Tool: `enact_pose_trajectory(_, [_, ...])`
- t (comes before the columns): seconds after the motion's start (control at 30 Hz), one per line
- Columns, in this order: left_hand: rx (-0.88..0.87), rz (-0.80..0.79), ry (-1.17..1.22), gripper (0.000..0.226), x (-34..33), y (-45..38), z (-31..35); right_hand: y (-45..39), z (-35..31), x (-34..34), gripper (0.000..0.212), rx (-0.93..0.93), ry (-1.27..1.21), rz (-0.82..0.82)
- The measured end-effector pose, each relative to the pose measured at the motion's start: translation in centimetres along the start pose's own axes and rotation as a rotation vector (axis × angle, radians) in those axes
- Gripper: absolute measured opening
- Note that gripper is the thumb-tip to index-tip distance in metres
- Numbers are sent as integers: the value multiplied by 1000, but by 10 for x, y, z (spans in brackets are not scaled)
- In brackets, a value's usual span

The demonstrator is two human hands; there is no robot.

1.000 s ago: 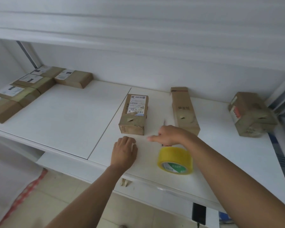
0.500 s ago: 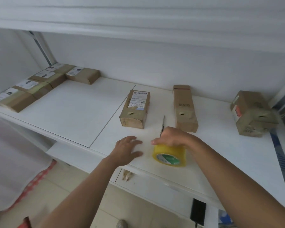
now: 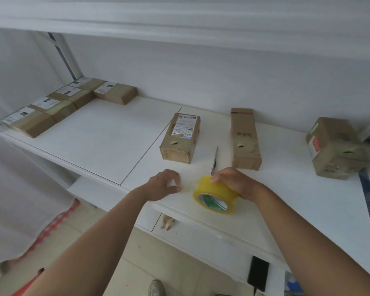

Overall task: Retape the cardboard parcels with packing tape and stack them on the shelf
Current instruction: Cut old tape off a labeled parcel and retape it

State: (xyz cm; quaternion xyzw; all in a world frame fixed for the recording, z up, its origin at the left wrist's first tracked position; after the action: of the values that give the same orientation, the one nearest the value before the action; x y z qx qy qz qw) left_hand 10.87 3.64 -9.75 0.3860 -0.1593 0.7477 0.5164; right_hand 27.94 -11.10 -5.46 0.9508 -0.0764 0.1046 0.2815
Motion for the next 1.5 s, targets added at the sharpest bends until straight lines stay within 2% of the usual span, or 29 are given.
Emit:
enact_pose_trajectory(0.17, [37, -53, -93, 26, 3, -10, -1, -1, -30, -2, 17, -203, 316, 19])
enact_pose_trajectory(0.27, [49, -72, -100, 24, 6, -15, -4, -3, -36, -10, 25, -229, 414, 55])
enact_pose_trajectory(0.3, [42, -74, -94, 21, 9, -15, -4, -4, -32, -12, 36, -231, 442, 75])
enact_pose_trajectory(0.37, [36, -90, -79, 16, 17, -13, -3, -4, -23, -13, 55, -197, 441, 127])
enact_pose_trajectory(0.43, [61, -121, -67, 3, 25, -8, -12, -4, -18, -12, 50, -141, 444, 161])
enact_pose_trajectory(0.53, [112, -178, -50, 12, 30, -2, -23, -2, -20, -12, 52, -88, 466, 181])
enact_pose_trajectory(0.63, [92, -218, -160, 20, 26, -3, -23, -3, -19, -10, 53, -51, 419, 165])
enact_pose_trajectory(0.73, [54, -195, -218, 20, 26, -3, -19, -5, -17, -8, 54, -21, 405, 150])
enact_pose_trajectory(0.83, [31, -125, -204, 8, 25, -1, -21, -9, -14, -8, 53, 17, 384, 146])
enact_pose_trajectory(0.9, [14, -109, -200, 12, 24, 1, -20, -10, -13, -7, 52, 34, 380, 144])
enact_pose_trajectory(1.1, [42, -124, -31, 15, 33, 2, -29, -12, -11, -9, 51, 66, 310, 131])
enact_pose_trajectory(1.2, [44, -142, -4, 2, 34, 1, -32, -13, -10, -10, 49, 67, 322, 122])
enact_pose_trajectory(1.43, [77, -127, -154, 24, 44, -7, -35, -14, -10, -10, 53, 56, 340, 133])
enact_pose_trajectory(1.5, [96, -134, -196, 20, 47, -9, -32, -13, -9, -9, 51, 63, 336, 142])
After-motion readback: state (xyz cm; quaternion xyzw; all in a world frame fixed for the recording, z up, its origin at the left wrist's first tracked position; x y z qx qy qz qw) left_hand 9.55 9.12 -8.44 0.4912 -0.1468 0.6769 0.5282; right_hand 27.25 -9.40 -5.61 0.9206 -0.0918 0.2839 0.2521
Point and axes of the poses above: each hand's wrist, its own y-axis away from the middle knuckle, its own x-axis out of the back of the hand, z = x × y, the point moved 7 cm from there along -y, towards the middle knuckle, and after that the axes turned 8 degrees about -x, right-handed, at the moved point
